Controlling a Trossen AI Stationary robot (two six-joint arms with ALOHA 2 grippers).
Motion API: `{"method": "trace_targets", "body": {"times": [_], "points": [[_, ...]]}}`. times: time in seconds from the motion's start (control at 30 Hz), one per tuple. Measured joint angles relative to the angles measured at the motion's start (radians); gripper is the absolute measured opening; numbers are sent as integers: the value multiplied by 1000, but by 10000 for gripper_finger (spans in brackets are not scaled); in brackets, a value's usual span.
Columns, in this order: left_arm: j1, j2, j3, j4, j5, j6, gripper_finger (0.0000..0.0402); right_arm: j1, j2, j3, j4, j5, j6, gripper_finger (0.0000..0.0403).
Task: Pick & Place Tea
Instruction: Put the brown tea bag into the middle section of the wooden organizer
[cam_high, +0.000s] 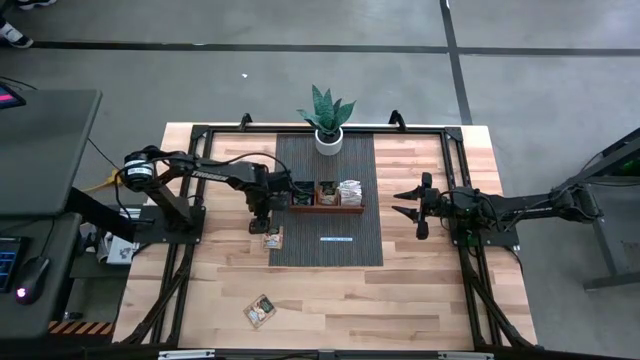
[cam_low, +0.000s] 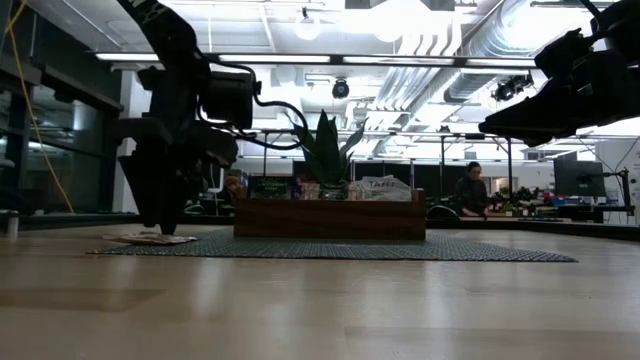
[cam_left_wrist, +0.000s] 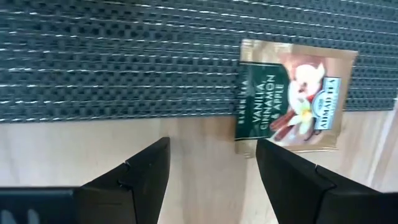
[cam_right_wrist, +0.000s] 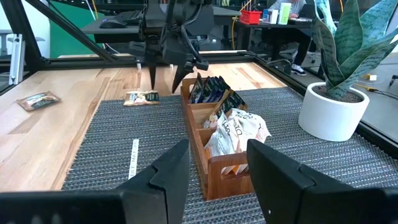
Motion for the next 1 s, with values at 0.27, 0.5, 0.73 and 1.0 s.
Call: {"method": "trace_targets", "body": {"times": [0.27,0.5,0.73,1.0], "points": [[-38,-1,-2,13,-25,-55,232,0,0,0,0,0,0,157],[-83,-2,-2,27,-119,-125,232,0,0,0,0,4,0,155],[-139,10,-3,48,-189,-188,232,0,0,0,0,4,0,157],[-193,36,-1,59,-261,-239,232,0,0,0,0,4,0,156]]}}
